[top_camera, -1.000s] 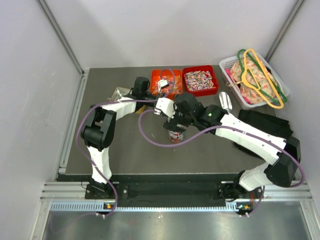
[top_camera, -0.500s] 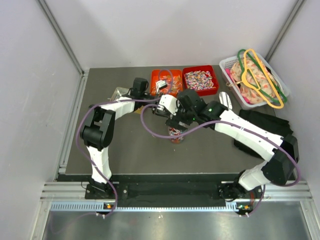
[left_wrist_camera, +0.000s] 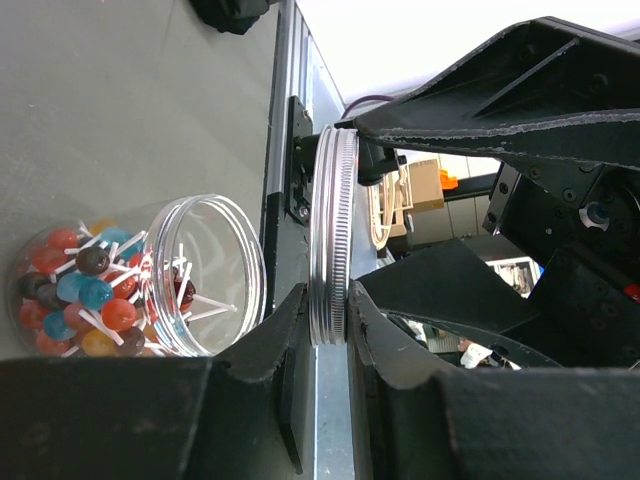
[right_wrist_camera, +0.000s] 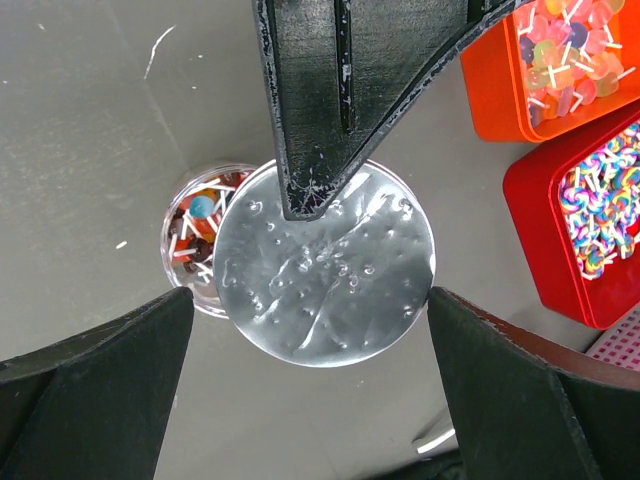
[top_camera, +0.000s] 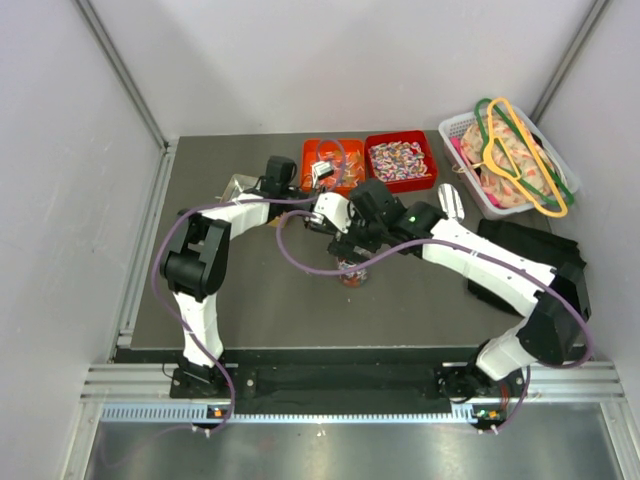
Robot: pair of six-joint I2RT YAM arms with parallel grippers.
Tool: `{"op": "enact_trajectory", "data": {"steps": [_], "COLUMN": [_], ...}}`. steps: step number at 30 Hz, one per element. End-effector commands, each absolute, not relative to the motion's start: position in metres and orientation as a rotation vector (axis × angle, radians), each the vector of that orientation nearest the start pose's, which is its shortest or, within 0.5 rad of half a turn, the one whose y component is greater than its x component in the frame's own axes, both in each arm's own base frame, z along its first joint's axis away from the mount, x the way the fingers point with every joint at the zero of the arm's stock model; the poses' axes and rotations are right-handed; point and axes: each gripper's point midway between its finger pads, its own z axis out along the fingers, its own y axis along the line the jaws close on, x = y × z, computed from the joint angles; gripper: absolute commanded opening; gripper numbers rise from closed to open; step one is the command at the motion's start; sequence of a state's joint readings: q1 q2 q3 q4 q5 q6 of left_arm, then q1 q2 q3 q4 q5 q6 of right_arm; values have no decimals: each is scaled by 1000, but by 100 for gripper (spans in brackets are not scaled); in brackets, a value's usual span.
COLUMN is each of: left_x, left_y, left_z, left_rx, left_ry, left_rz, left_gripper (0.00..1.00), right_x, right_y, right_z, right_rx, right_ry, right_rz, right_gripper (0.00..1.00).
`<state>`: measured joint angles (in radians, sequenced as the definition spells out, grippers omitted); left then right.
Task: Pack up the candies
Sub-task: Pick up the bottle lid at the center of the board.
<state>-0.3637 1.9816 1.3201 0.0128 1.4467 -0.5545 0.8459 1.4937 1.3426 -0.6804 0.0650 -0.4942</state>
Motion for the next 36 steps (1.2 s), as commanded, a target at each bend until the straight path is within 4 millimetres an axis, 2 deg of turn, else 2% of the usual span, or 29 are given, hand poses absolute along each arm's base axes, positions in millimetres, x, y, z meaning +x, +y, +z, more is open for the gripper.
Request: {"op": "enact_trajectory", "data": {"steps": [1, 11, 19, 22, 34, 36], "left_x": [303, 303, 301, 302, 301, 301], "left_y": [-304, -304, -303, -303, -304, -304], "left_z": [182, 180, 184, 186, 185, 185], "left_rx": [729, 728, 738, 744, 744, 743], "left_ry": [2116, 2121, 2110, 2104, 2106, 2107], "left_rz": [-2091, -2106, -2110, -2109, -2115, -2116], "left_gripper": [13, 14, 15, 15, 17, 19], "right_x": [292, 302, 302, 302, 301, 301], "right_y": [277, 276, 278, 278, 280, 281], "right_z": [202, 200, 198, 197, 200, 201], "right_rx": [-1414, -1382, -1393, -1397, -1393, -1394], "right_ry": [1881, 1879, 1884, 1887, 1889, 1888], "right_rz": [86, 25, 36, 38, 56, 57], "right_gripper": [99, 99, 99, 96, 72, 64]}}
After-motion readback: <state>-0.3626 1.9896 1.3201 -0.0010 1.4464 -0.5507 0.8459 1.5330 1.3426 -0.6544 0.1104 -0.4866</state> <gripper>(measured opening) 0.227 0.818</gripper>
